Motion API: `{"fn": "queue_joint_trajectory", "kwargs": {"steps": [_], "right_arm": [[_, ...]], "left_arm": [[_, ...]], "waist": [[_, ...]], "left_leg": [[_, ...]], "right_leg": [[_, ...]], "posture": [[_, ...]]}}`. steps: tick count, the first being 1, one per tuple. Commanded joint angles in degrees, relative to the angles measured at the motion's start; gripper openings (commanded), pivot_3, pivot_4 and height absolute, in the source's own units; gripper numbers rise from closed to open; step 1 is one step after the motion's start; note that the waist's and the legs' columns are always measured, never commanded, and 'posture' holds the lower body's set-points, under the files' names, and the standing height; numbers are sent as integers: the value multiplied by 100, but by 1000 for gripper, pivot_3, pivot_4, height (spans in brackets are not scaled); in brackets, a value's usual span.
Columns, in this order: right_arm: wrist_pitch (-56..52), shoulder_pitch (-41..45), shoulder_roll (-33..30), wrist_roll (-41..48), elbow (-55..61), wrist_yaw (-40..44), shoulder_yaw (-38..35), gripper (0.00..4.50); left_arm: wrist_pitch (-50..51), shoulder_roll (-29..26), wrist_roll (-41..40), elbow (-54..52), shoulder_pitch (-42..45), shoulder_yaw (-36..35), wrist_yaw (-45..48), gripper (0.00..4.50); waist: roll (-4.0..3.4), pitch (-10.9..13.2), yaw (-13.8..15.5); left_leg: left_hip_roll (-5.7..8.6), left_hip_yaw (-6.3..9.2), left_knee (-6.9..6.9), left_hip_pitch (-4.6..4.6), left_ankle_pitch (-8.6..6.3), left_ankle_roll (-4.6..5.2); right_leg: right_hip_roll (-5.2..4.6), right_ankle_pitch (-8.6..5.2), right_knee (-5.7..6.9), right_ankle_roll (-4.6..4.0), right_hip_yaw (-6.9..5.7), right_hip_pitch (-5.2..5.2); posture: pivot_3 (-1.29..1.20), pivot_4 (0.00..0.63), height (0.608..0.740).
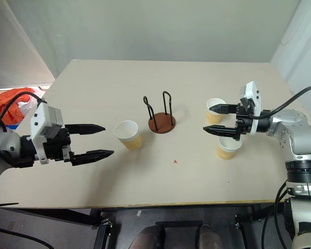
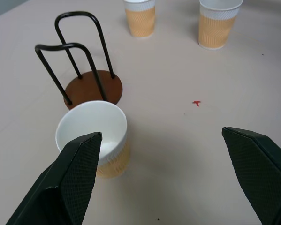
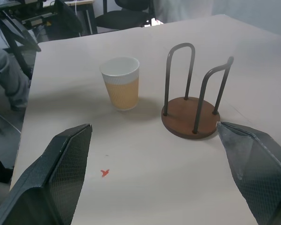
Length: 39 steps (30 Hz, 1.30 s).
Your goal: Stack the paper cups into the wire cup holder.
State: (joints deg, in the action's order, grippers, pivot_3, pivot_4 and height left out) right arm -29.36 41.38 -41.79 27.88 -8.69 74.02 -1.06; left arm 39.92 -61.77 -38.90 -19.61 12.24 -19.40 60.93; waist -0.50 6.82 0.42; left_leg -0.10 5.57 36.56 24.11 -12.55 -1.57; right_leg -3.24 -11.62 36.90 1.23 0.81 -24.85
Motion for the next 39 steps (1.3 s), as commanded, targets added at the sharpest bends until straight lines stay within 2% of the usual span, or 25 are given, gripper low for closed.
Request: {"fn": "queue_joint_trajectory", "kwargs": {"steps": [1, 5, 8, 12, 16, 20, 22, 24, 28, 39], "right_arm": [[-1, 90, -125, 85, 173, -10, -188, 4500], [-53, -31, -186, 136, 321, -62, -262, 4500], [-151, -255, -214, 227, 630, -233, -410, 4500], [-253, -594, -305, 297, 1017, -515, -644, 4500], [-367, -912, -406, 411, 1346, -732, -879, 4500], [-501, -1237, -477, 532, 1712, -968, -1089, 4500], [-587, -1375, -513, 610, 1896, -1084, -1190, 4500], [-663, -1528, -578, 692, 2065, -1161, -1316, 4500], [-765, -1744, -669, 819, 2317, -1348, -1511, 4500], [-925, -2271, -729, 1100, 2853, -1786, -1875, 4500]], "left_arm": [[-131, -29, 43, 96, 200, -13, 31, 4487], [-195, -36, 107, 264, 373, 137, 104, 4487], [-525, 122, 410, 711, 985, 506, -12, 4487], [-823, 645, 941, 1848, 2417, 1194, -179, 4487], [-1243, 1165, 1696, 3197, 3478, 2000, -27, 4487], [-1449, 1811, 2086, 4491, 4354, 2447, 252, 4487], [-1669, 2028, 2312, 5011, 4612, 2672, 500, 4487], [-1822, 2297, 2443, 5509, 4904, 2796, 683, 4487], [-2084, 2628, 2740, 6234, 5265, 2962, 1007, 4487], [-2814, 3624, 3231, 7536, 5710, 2844, 771, 4487]], "waist": [[0, 0, 0], [0, 0, 16], [3, 0, 45], [5, 1, 92], [5, 2, 93], [11, 6, 113], [13, 7, 104], [13, 7, 102], [12, 8, 102], [12, 8, 216]], "left_leg": [[0, 0, 0, 0, 0, 0], [-1, 1, 0, 1, 0, -1], [-1, 2, -1, 2, 0, -2], [-2, 2, 2, 3, 6, -5], [2, 1, 10, 3, 15, 6], [0, 3, 18, 7, 18, 10], [0, 4, 26, 18, 21, 6], [-1, 3, 37, 23, 38, -35], [-2, 4, 43, 57, 38, -26], [7, 1, 72, 96, 44, 12]], "right_leg": [[0, 0, 0, 0, 0, 0], [0, 0, 1, 0, -2, 0], [0, 0, 1, 0, -4, 1], [-2, 4, 3, -3, -7, 5], [-6, 14, -1, 6, -8, 12], [-6, 23, -9, 21, -15, 20], [-5, 34, -17, 40, -19, 20], [-4, 64, -31, 94, -18, 20], [0, 91, -88, 143, -20, 19], [-5, 107, -106, 191, -17, 18]], "posture": [[0, 150, 740], [0, 150, 740], [0, 150, 740], [0, 150, 740], [0, 150, 740], [0, 150, 740], [0, 150, 740], [0, 150, 740], [0, 150, 740], [0, 150, 740]]}}
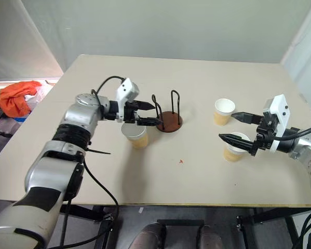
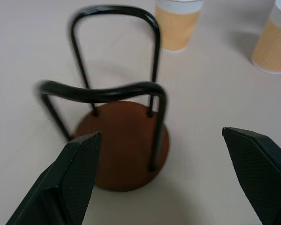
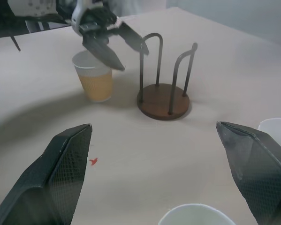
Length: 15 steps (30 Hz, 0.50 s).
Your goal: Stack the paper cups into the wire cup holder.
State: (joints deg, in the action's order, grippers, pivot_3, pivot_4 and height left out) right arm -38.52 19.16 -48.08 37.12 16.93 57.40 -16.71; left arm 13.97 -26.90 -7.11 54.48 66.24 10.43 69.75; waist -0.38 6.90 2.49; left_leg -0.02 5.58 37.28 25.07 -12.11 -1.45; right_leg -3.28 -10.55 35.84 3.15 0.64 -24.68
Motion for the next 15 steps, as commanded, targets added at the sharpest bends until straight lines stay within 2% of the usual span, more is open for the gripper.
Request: {"fn": "queue_joint_trajectory", "kwargs": {"steps": [1, 4, 6, 8, 15], "right_arm": [[-17, -93, -99, 194, 331, -159, -336, 4500], [-18, -205, -116, 195, 426, -282, -398, 4500], [-22, -271, -131, 226, 482, -332, -442, 4500], [-17, -341, -140, 246, 528, -371, -490, 4500], [20, -379, -169, 247, 536, -459, -520, 4500]], "left_arm": [[-278, 216, 85, 221, 367, -168, -201, 4487], [-498, 340, 192, 462, 520, -216, -423, 4487], [-614, 398, 225, 619, 645, -286, -586, 4124], [-732, 416, 287, 722, 720, -294, -605, 3639], [-746, 464, 259, 770, 803, -415, -307, 1093]], "waist": [[0, 0, 14], [3, 2, 17], [3, 2, 15], [3, 2, 13], [3, 2, 4]], "left_leg": [[1, 0, 3, 0, 2, 3], [5, -5, 11, 2, 7, 11], [8, -8, 16, 2, 11, 17], [16, -15, 17, 2, 16, 26], [29, -44, 64, 9, 4, 69]], "right_leg": [[0, 2, 1, 4, 1, 1], [0, 11, 1, 19, 8, 3], [1, 16, 0, 28, 18, 5], [2, 13, 0, 45, 39, 5], [7, 3, 0, 86, 93, 6]], "posture": [[0, 150, 740], [0, 150, 740], [0, 150, 740], [0, 150, 740], [0, 150, 740]]}}
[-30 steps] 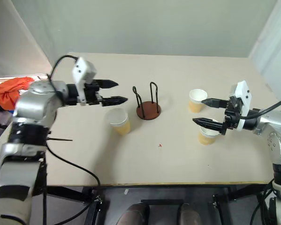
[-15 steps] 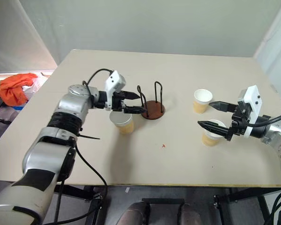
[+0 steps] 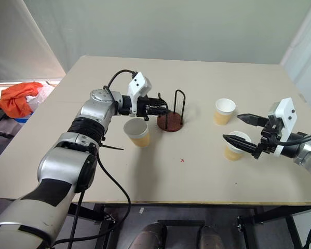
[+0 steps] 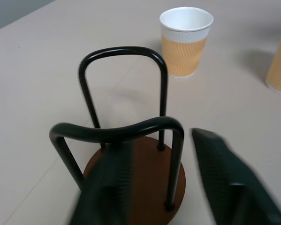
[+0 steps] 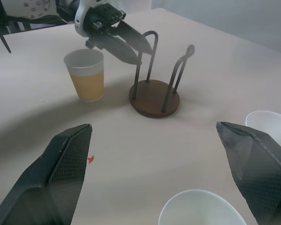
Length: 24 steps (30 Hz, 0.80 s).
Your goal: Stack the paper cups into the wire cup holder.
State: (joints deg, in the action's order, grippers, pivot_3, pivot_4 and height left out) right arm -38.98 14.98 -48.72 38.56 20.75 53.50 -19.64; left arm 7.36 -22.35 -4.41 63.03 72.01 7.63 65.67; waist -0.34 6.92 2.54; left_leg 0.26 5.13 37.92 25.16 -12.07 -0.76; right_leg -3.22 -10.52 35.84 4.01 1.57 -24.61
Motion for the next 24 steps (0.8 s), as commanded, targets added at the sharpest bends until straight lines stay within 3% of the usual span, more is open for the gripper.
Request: {"fn": "queue_joint_trajectory", "kwargs": {"steps": [1, 3, 10, 14, 19, 24], "right_arm": [[74, 45, -108, 99, 144, -72, -223, 4500], [92, 37, -106, 90, 139, -83, -215, 4500], [136, -4, -103, 74, 143, -107, -208, 4500], [128, 24, -125, 114, 126, -83, -213, 4500], [83, -302, -344, 372, 473, 385, -199, 4500], [161, -605, -670, 392, 690, 815, -137, 4500]], "left_arm": [[-93, 20, 7, -76, 220, -141, 93, 706], [-108, 36, 38, -70, 193, -135, 111, 49], [-197, 121, 14, -135, 165, -234, 105, 49], [-41, 160, -318, -592, 186, -455, 604, 49], [973, -103, -938, -2464, -253, -387, 1665, 49], [2005, -960, -1451, -4746, -1302, -104, 2400, 49]], "waist": [[0, 0, -4], [0, 0, -3], [0, 0, 2], [1, 1, 2], [2, 1, 10], [-1, -1, -82]], "left_leg": [[1, -3, 8, 1, -2, 4], [3, -13, 15, 1, -7, 11], [3, -26, 19, 3, -11, 18], [3, -32, 19, 3, -11, 19], [4, -40, 21, 12, -14, 23], [1, -82, 21, -10, -30, 25]], "right_leg": [[0, -1, 0, 2, 4, 2], [-2, -4, -1, 4, 12, 4], [-5, -5, -4, 16, 14, 4], [-5, -7, -4, 21, 16, 3], [-4, -9, -9, 25, 17, -2], [-2, -24, 1, 35, 29, -1]], "posture": [[0, 150, 740], [0, 150, 740], [0, 150, 740], [0, 150, 740], [0, 150, 740], [0, 150, 740]]}}
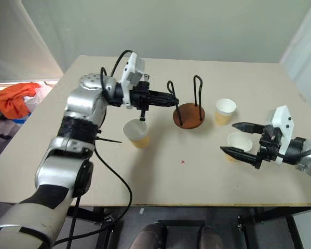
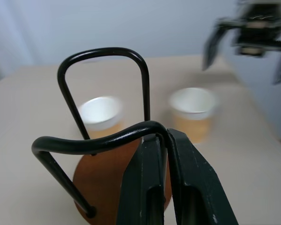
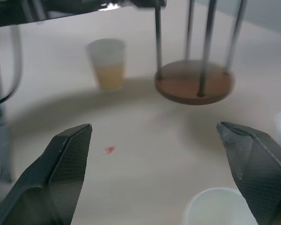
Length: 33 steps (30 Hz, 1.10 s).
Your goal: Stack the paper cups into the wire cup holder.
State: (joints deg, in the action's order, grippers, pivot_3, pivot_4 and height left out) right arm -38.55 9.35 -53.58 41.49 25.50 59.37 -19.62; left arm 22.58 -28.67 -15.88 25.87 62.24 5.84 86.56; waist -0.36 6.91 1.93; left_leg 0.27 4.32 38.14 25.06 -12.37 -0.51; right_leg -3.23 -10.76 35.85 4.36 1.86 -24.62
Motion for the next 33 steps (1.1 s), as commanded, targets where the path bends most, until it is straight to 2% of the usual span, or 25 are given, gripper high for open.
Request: {"fn": "queue_joint_trajectory", "kwargs": {"steps": [1, 4, 9, 10, 14, 23, 30, 33], "right_arm": [[156, -71, -239, 52, 234, 286, -90, 4500], [260, -104, -343, -55, 227, 414, 26, 4500], [441, -126, -465, -385, 216, 518, 462, 4500], [459, -117, -466, -450, 246, 506, 578, 4500], [564, -39, -485, -698, 201, 481, 865, 4500], [642, 34, -527, -826, 2, 512, 860, 4500], [604, 80, -494, -876, 2, 422, 927, 4500], [587, 110, -489, -881, 1, 418, 932, 4500]], "left_arm": [[585, -454, -321, -1360, -532, 149, 324, 49], [645, -714, -248, -2052, -1015, 344, 183, 49], [1303, -582, -715, -2739, -1378, 116, -469, 49], [1388, -562, -779, -2894, -1475, 146, -550, 49], [1695, -549, -1020, -3510, -1877, 324, -755, 49], [1025, -547, -512, -3141, -2173, 629, -1229, 49], [884, -348, -609, -3016, -2414, 789, -1224, 49], [1164, -254, -802, -3035, -2400, 718, -1338, 786]], "waist": [[0, 0, -29], [0, 0, -17], [2, 1, 39], [2, 1, 27], [2, 1, -27], [2, 1, -32], [2, 1, -39], [2, 1, -32]], "left_leg": [[-2, -1, 0, -2, -1, 0], [-5, 5, 3, -5, -1, 0], [-7, 24, 8, -6, -6, 17], [-7, 23, 9, -9, -33, 63], [-8, 19, 9, -20, -28, 67], [-10, 21, 7, -41, -9, 61], [-10, 19, -2, -40, -17, 57], [-10, 20, -2, -38, -20, 49]], "right_leg": [[4, -2, 0, 1, 0, 0], [-4, -8, 0, -6, 3, 1], [-9, -20, 0, -67, 1, 14], [-10, -13, 0, -72, 1, 15], [-10, 12, 1, -72, -1, 19], [-9, 29, 1, -91, 0, 34], [-8, 19, -6, -83, 1, 34], [-8, 9, -6, -77, 0, 33]], "posture": [[0, 150, 740], [0, 150, 740], [0, 150, 740], [0, 150, 740], [0, 150, 740], [0, 150, 740], [0, 150, 740], [0, 150, 740]]}}
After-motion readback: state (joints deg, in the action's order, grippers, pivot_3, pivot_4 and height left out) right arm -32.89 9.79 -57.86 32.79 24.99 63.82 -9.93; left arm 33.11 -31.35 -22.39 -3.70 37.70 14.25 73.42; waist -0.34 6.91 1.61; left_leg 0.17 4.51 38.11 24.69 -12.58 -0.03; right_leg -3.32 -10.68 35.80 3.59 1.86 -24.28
